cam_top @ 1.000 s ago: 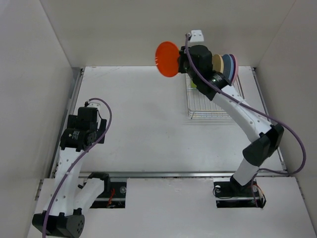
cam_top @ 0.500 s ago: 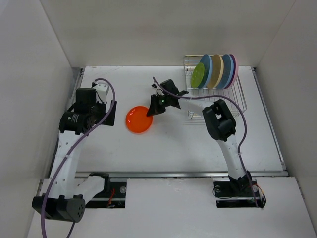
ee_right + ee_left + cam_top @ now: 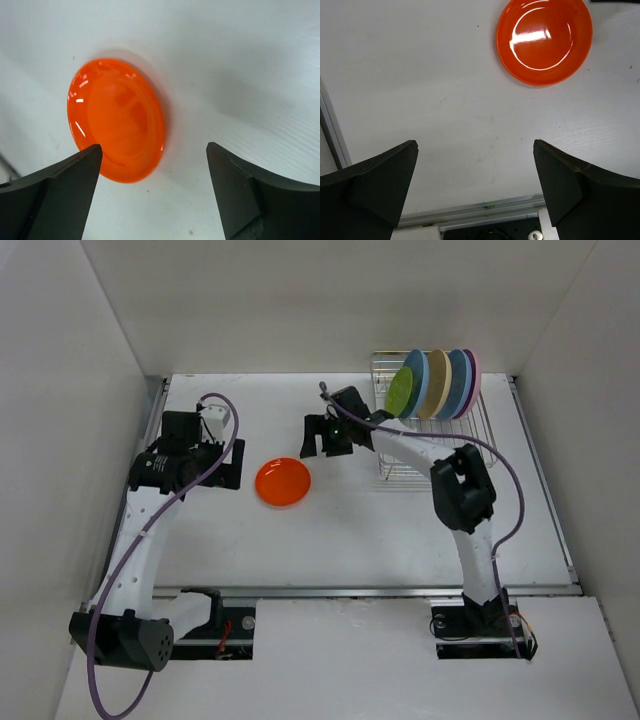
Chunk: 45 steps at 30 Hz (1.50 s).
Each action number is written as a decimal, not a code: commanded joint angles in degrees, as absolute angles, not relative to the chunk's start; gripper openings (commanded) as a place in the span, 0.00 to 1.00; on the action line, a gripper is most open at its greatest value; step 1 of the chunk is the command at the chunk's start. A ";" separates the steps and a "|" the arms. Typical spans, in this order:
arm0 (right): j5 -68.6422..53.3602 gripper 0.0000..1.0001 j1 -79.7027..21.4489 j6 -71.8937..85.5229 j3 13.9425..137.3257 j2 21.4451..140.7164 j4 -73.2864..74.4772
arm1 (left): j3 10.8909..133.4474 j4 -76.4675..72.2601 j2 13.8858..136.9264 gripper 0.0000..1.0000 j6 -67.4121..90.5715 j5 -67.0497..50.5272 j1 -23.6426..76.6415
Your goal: Unload the plates from the dish rack
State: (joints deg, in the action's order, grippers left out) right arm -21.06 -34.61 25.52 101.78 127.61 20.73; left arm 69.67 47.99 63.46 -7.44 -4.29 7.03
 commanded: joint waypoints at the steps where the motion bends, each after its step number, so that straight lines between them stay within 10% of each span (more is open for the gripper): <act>1: 1.44 0.92 -34.37 22.42 104.05 113.84 27.32 | 72.42 47.46 62.05 1.00 -6.77 -3.61 6.77; 7: 36.18 0.85 -30.95 20.13 108.98 110.30 33.91 | 72.42 47.99 62.58 1.00 -6.24 -1.23 6.77; 14: 37.00 0.50 -24.88 17.84 117.59 117.23 33.93 | 72.42 47.99 62.58 1.00 -6.24 -1.23 6.77; 34: 39.38 0.59 -18.55 16.79 127.71 131.65 32.97 | 72.42 49.04 63.11 1.00 -6.24 -2.90 6.77; 45: 38.93 0.09 -18.54 17.40 127.18 129.73 30.32 | 71.89 49.57 62.58 1.00 -6.24 -3.43 6.77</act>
